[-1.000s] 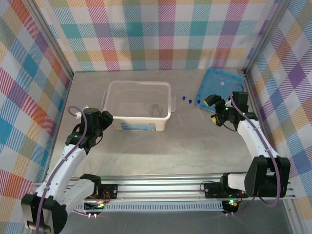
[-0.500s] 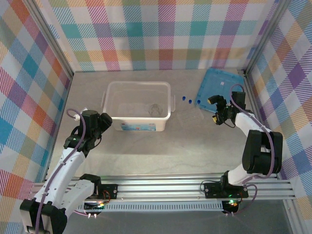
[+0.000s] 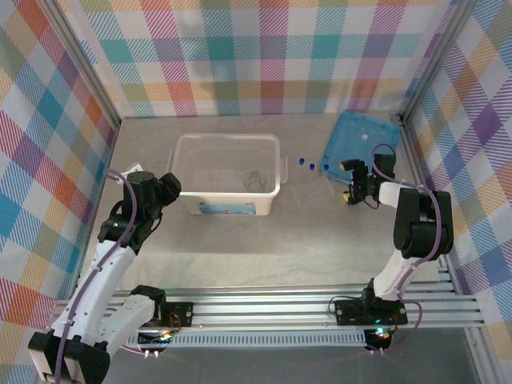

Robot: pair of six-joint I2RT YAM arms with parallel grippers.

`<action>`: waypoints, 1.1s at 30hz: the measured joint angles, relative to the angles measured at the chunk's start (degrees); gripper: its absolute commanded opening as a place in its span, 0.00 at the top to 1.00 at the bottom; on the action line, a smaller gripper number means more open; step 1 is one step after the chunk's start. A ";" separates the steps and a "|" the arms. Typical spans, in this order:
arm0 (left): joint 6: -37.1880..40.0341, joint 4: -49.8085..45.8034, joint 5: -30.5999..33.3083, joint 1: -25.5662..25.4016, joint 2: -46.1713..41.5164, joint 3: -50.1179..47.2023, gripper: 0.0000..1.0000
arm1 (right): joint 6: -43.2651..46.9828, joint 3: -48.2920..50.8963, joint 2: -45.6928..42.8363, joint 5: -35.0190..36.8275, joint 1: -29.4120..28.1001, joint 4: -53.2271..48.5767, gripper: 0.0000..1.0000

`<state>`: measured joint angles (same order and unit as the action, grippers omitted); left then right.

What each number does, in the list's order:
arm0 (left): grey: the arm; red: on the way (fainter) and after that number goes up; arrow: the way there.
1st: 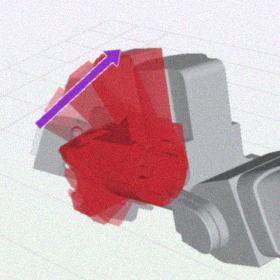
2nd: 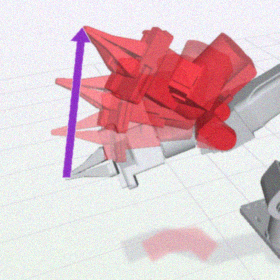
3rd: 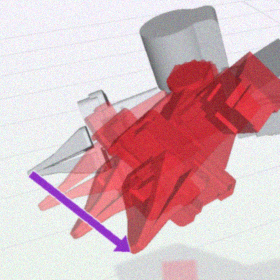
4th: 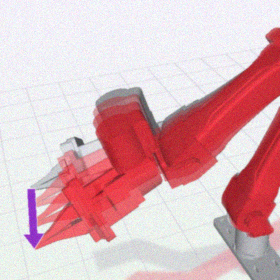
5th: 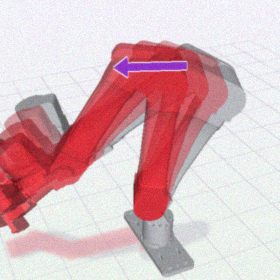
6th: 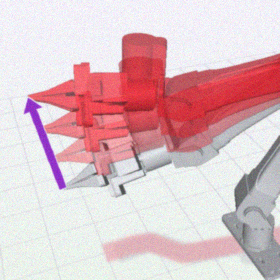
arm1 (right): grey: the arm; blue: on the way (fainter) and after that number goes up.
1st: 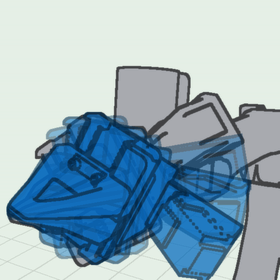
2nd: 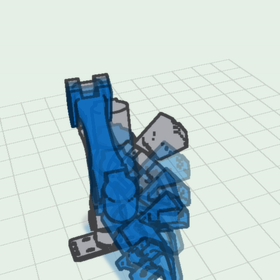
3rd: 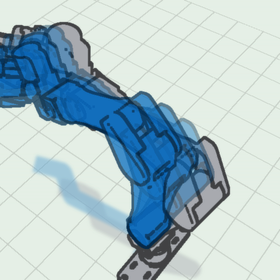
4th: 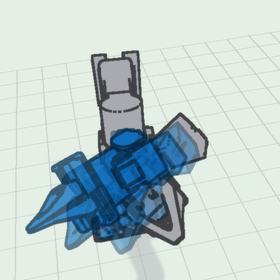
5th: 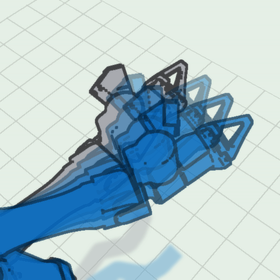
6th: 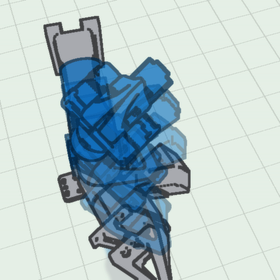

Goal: Organize the chemistry lab equipment

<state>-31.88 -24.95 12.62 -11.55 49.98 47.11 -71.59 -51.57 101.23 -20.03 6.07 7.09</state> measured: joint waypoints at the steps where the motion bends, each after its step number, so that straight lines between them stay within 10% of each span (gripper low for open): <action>1: 0.31 0.07 -0.04 -0.04 0.24 0.24 0.30 | -0.24 -0.11 0.09 0.11 0.00 0.44 0.07; 33: 2.84 1.03 -0.04 -2.25 2.29 2.67 0.30 | -12.48 0.81 2.89 15.13 1.03 14.32 0.19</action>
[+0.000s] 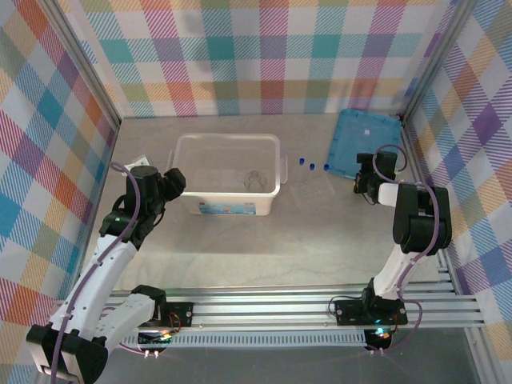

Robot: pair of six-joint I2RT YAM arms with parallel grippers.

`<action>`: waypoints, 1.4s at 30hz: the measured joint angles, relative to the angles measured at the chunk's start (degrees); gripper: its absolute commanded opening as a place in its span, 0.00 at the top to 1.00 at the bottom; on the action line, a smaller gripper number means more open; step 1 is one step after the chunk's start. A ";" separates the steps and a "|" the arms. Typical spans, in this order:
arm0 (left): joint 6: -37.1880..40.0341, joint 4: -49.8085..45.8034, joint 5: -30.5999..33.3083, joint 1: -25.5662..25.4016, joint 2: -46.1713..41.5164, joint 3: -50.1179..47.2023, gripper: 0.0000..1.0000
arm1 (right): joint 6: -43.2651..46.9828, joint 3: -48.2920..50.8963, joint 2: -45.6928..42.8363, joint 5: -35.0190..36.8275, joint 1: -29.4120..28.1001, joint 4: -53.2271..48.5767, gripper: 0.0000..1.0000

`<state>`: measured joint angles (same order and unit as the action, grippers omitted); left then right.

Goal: Organize the chemistry lab equipment

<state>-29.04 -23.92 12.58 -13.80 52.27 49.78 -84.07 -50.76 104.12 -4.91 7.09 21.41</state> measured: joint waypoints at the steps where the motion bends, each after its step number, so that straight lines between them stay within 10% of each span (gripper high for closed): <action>1: 0.00 0.02 -0.02 0.00 0.00 0.00 0.30 | -0.48 0.20 0.00 0.17 0.13 0.46 0.19; 42: -0.09 0.35 -1.57 -0.33 2.75 0.66 0.30 | 14.21 -0.35 -6.21 -7.67 1.51 -1.31 0.23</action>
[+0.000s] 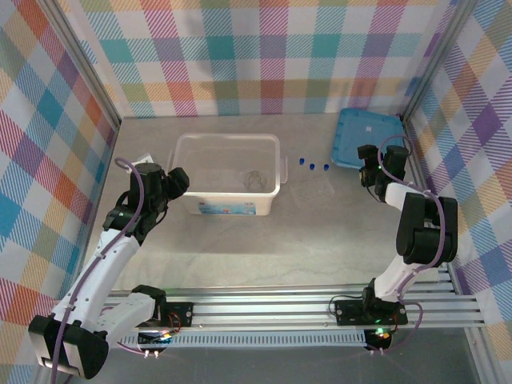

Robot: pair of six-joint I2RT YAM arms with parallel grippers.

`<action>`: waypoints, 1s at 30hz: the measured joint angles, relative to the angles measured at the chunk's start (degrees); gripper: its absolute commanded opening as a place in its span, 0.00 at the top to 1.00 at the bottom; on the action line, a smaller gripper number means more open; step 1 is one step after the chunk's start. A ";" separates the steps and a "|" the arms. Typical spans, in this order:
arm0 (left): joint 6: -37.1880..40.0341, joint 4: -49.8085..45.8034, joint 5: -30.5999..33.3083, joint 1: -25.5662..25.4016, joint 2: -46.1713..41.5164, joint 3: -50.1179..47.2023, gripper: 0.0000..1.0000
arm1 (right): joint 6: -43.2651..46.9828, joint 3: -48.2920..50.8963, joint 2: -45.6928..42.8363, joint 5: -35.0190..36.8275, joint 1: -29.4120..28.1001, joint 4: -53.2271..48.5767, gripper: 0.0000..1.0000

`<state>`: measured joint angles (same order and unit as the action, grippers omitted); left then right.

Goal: Organize the chemistry lab equipment

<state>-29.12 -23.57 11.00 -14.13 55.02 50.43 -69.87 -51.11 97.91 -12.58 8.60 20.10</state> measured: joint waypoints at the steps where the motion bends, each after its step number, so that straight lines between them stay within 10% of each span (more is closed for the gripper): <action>1: 0.00 0.00 0.00 0.00 0.00 0.00 0.30 | -0.50 0.17 0.00 0.02 0.00 0.07 0.23; 30: 0.04 1.22 0.20 0.00 -1.03 -0.50 0.29 | -15.56 -7.85 4.26 3.76 -0.79 -11.89 0.13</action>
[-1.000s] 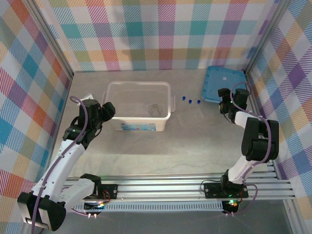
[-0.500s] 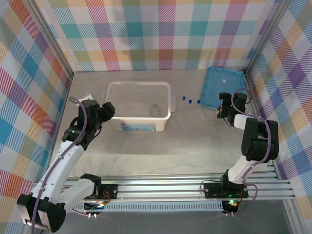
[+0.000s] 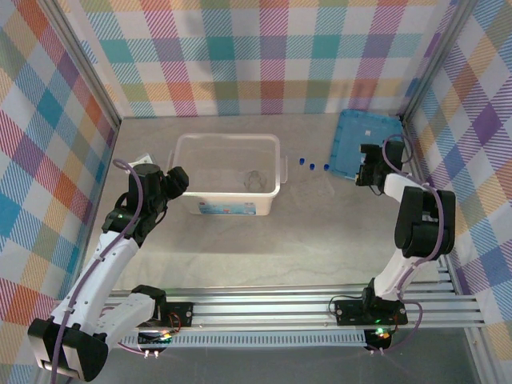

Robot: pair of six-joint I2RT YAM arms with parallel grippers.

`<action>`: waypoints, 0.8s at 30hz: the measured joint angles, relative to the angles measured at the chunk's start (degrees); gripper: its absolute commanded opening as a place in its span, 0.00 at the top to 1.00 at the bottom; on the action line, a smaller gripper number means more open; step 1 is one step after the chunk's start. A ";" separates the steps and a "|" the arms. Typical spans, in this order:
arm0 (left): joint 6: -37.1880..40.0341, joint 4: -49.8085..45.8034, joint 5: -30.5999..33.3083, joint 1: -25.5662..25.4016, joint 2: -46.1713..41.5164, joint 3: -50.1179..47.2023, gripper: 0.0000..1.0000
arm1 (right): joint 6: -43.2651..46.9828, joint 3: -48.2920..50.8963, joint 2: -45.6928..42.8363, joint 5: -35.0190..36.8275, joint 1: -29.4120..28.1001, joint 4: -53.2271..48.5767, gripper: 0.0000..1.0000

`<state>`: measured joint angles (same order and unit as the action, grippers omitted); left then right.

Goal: Organize the chemistry lab equipment

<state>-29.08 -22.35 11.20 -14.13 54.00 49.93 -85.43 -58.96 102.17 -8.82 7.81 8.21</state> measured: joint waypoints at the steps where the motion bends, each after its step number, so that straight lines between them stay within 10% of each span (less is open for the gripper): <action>1: 0.00 0.00 0.04 0.00 -0.02 0.00 0.29 | -0.13 -0.39 0.50 0.00 0.00 -0.42 0.13; 24: 0.04 -0.07 0.48 0.00 -0.13 0.00 0.29 | -1.16 -5.33 8.57 -0.44 0.00 -4.04 0.13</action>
<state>-29.04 -22.41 11.68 -14.13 53.87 49.93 -86.59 -64.29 110.74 -9.26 7.81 4.16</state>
